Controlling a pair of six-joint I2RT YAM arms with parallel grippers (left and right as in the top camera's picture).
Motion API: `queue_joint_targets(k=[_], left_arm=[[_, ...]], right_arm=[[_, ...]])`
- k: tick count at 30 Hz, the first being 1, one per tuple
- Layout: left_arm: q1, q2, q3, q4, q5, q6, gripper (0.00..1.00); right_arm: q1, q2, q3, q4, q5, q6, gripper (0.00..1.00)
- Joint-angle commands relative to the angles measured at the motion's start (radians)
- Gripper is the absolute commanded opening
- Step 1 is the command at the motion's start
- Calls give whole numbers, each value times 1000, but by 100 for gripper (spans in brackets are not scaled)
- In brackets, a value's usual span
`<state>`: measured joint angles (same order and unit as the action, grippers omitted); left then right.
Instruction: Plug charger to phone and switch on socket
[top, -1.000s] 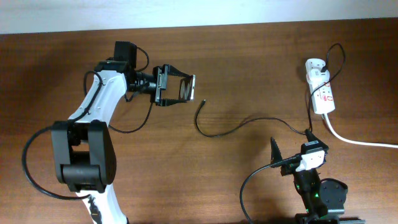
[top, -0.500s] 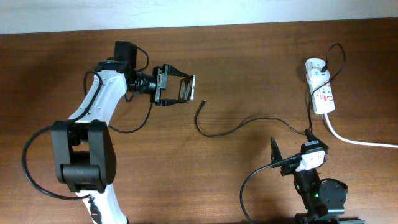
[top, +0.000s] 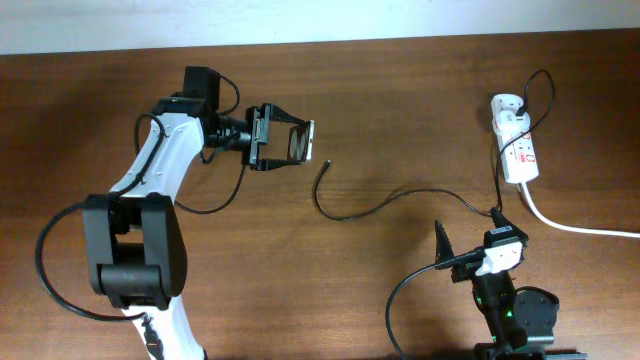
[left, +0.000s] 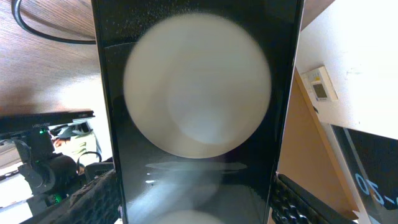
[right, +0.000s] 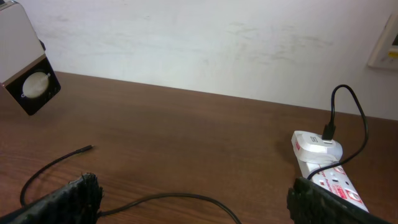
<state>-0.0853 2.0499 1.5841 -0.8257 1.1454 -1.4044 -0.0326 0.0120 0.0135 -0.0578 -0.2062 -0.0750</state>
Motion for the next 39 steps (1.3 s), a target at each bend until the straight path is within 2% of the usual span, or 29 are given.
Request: queue_joint_targets(k=[1, 39], left_arm=[[5, -3, 27, 2, 37, -9, 4], [5, -3, 27, 2, 36, -9, 4]], right_arm=[[7, -6, -8, -2, 5, 5, 99], [7, -6, -8, -2, 5, 5, 98]])
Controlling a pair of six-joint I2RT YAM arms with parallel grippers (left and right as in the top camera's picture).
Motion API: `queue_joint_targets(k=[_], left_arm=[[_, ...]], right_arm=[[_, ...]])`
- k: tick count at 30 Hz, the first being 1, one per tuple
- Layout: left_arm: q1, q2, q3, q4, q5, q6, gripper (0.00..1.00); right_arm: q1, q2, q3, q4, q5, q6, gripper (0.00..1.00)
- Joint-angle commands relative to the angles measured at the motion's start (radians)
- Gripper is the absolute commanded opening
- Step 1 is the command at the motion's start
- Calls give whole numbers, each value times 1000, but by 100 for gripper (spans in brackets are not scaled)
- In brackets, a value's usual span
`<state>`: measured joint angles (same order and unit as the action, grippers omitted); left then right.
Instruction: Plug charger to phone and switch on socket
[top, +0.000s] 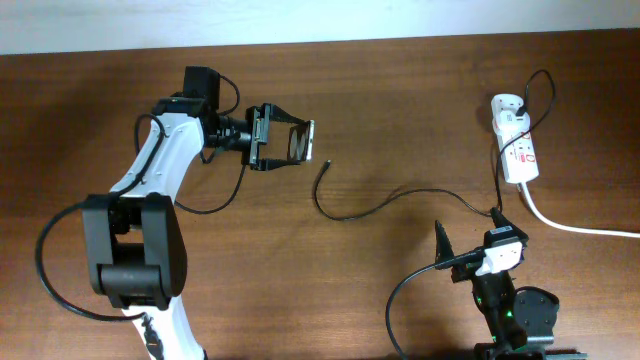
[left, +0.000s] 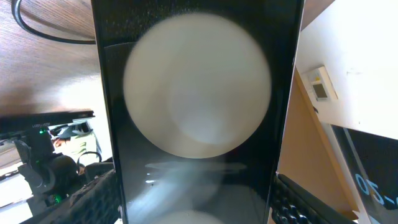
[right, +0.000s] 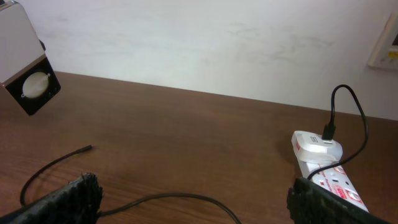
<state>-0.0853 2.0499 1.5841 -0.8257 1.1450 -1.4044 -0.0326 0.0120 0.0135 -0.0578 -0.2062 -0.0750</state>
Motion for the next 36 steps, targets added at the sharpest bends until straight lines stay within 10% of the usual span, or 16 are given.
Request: queue_joint_targets(k=[1, 36], left_arm=[[5, -3, 27, 2, 37, -9, 4], [4, -3, 27, 3, -28, -8, 0]], right_arm=[[7, -6, -8, -2, 5, 5, 99], [6, -5, 25, -44, -140, 373, 99]])
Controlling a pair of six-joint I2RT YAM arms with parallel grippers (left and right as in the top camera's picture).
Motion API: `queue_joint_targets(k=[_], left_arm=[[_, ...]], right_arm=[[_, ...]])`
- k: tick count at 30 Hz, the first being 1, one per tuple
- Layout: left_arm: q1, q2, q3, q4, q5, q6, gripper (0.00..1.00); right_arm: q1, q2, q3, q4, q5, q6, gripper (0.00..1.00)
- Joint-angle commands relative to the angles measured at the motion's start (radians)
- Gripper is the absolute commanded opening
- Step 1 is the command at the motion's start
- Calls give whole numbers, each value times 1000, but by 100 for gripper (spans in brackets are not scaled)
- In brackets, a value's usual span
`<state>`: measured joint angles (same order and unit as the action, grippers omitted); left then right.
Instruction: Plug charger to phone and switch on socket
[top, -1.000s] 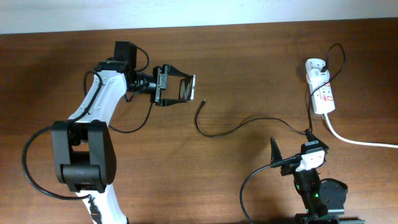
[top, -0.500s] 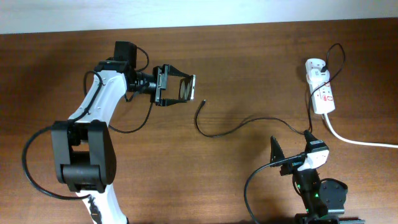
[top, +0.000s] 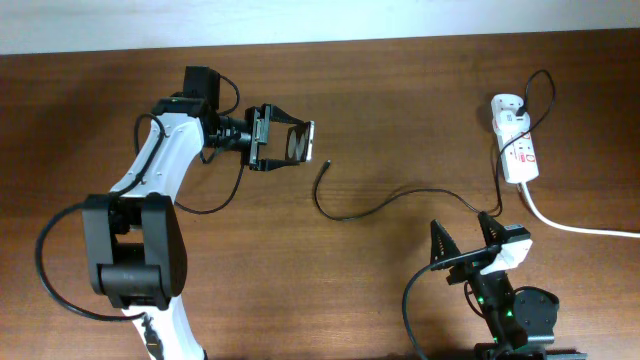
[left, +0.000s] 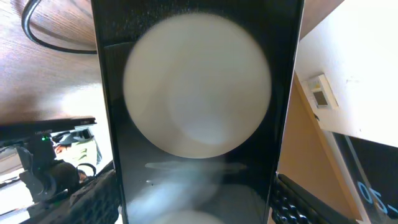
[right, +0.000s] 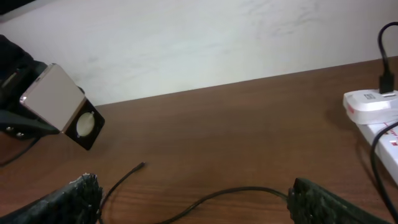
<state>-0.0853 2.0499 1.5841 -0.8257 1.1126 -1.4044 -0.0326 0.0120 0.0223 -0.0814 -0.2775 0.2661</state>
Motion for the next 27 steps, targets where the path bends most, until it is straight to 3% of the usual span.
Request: queue_joint_targets(k=[1, 6, 16, 25, 27], left_arm=[[4, -3, 27, 3, -3, -8, 0], [3, -3, 27, 11, -38, 35, 0], [3, -3, 27, 34, -65, 123, 0], [-3, -3, 27, 56, -63, 141, 0], [-6, -3, 27, 58, -63, 141, 0]], right_arm=[[6, -5, 20, -20, -79, 32, 99], [6, 35, 64, -20, -110, 43, 99], [6, 366, 317, -16, -230, 58, 99], [6, 705, 584, -21, -581, 58, 99], [5, 811, 719, -155, -632, 58, 99]])
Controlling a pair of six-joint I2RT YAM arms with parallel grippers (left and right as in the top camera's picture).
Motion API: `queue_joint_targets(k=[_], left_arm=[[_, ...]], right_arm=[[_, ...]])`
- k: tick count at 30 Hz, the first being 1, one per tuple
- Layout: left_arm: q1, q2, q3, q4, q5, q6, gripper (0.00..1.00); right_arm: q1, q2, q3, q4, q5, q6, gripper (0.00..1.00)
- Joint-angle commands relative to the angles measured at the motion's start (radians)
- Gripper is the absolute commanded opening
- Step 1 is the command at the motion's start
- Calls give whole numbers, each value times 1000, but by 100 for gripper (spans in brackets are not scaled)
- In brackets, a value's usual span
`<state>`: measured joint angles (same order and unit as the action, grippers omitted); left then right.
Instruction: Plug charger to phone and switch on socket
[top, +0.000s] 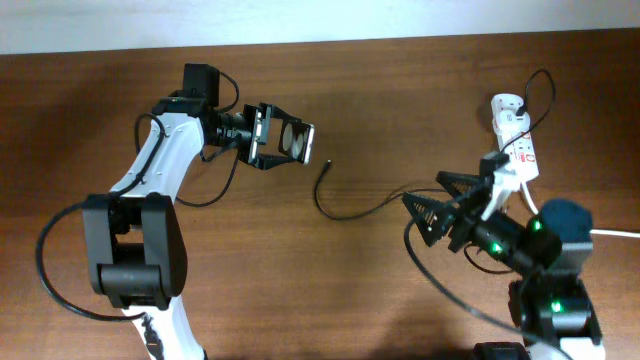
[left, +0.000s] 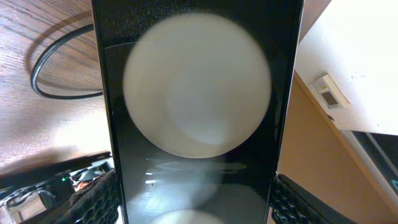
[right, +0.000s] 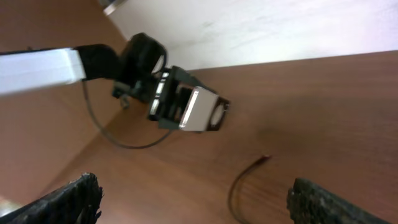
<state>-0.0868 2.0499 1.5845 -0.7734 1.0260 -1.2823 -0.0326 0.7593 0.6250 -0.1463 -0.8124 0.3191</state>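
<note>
A dark phone (top: 290, 142) with a pale round disc on it is held off the table, my left gripper (top: 301, 143) shut on its edges. It fills the left wrist view, phone (left: 196, 124) between the two fingers (left: 99, 202). The black charger cable (top: 360, 212) lies on the table, its free plug (top: 328, 162) just right of the phone. My right gripper (top: 432, 207) hangs open above the cable's right part. In the right wrist view, my right gripper (right: 196, 199) faces the phone (right: 202, 112) and the plug (right: 265, 158).
A white power strip (top: 522, 158) with a white charger adapter (top: 505, 107) plugged in lies at the far right. Its white lead (top: 575, 228) runs off the right edge. The left arm's black cable (top: 205, 200) loops on the brown table (top: 300, 280).
My right arm has risen from the front edge and now sits higher and further back, over the cable's right part, facing the phone. The left gripper has tilted the phone slightly.
At the first two moments my left gripper held the phone near the plug while my right gripper rested open at the front edge. Then the right gripper had turned a little leftward. Now it is lifted toward the cable, still open.
</note>
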Motion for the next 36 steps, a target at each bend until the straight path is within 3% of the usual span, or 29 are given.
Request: queue_joint_targets(k=[1, 4, 6, 12, 13, 15, 18, 28, 31, 36], left_arm=[[-5, -3, 27, 6, 23, 19, 0], [-5, -3, 27, 6, 23, 19, 0], [-5, -3, 27, 6, 23, 19, 0], [-51, -3, 27, 6, -81, 11, 0], [-72, -3, 27, 7, -109, -11, 0], [-95, -3, 27, 19, -136, -39, 0], [-103, -3, 27, 18, -137, -61, 0], [-108, -3, 27, 17, -129, -94, 0], [-135, -3, 27, 17, -124, -99, 0], [-164, -3, 27, 17, -106, -105, 0]], right_arm=[[5, 110, 192, -193, -93, 4, 99], [5, 276, 447, -523, -93, -96, 99], [5, 343, 532, -595, -95, -109, 99], [35, 453, 538, -464, -74, -71, 99], [89, 481, 538, -466, 64, -1, 100], [191, 522, 538, -465, 262, 109, 86], [330, 613, 538, -419, 473, 297, 83], [491, 859, 538, -156, 537, 371, 66], [510, 895, 538, -110, 548, 371, 50], [510, 932, 538, -85, 555, 370, 37]])
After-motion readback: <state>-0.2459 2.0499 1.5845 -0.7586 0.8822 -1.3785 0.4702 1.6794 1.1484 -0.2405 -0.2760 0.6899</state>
